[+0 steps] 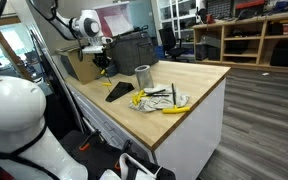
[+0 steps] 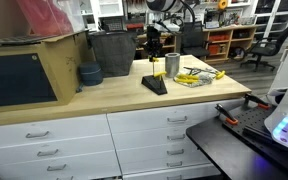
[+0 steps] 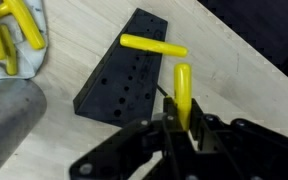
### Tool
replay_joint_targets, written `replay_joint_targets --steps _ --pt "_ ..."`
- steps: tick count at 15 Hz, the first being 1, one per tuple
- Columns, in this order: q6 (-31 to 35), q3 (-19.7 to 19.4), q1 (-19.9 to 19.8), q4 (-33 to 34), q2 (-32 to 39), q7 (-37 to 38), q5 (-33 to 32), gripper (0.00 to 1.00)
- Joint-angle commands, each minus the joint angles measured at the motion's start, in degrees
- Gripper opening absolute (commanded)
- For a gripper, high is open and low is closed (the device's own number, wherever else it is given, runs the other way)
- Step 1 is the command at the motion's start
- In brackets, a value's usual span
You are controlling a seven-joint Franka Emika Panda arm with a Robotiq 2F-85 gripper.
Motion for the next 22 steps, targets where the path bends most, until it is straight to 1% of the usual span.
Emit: replay_joint_targets --steps 1,4,5,7,10,11,13,19,22 --pt "-0.85 0.37 -0.4 0.59 0.24 -0.28 -0.11 0.17" --pt "-1.41 0.42 -0.42 1.12 0.34 -0.74 -0.11 0.17" --pt "-1.42 0.44 -0.42 1.12 0.34 -0.74 -0.11 0.04" --pt "-2.72 0.56 -0.4 2.05 0.68 -3.76 -2.14 0.04" --pt "-4.29 0.32 -0.12 2.8 0.61 -8.11 -8.24 0.04" --pt "-4.05 0.61 -0.39 3.05 0.7 -11.2 -9.27 0.04" --pt "-3.06 1.39 -1.06 3.48 1.01 -17.54 -9.0 0.04" --pt "-2.79 4.72 -3.19 5.65 3.23 -38.56 -4.23 0.04" --pt "-4.03 6.19 -3.76 7.18 5.11 -47.85 -4.0 0.04"
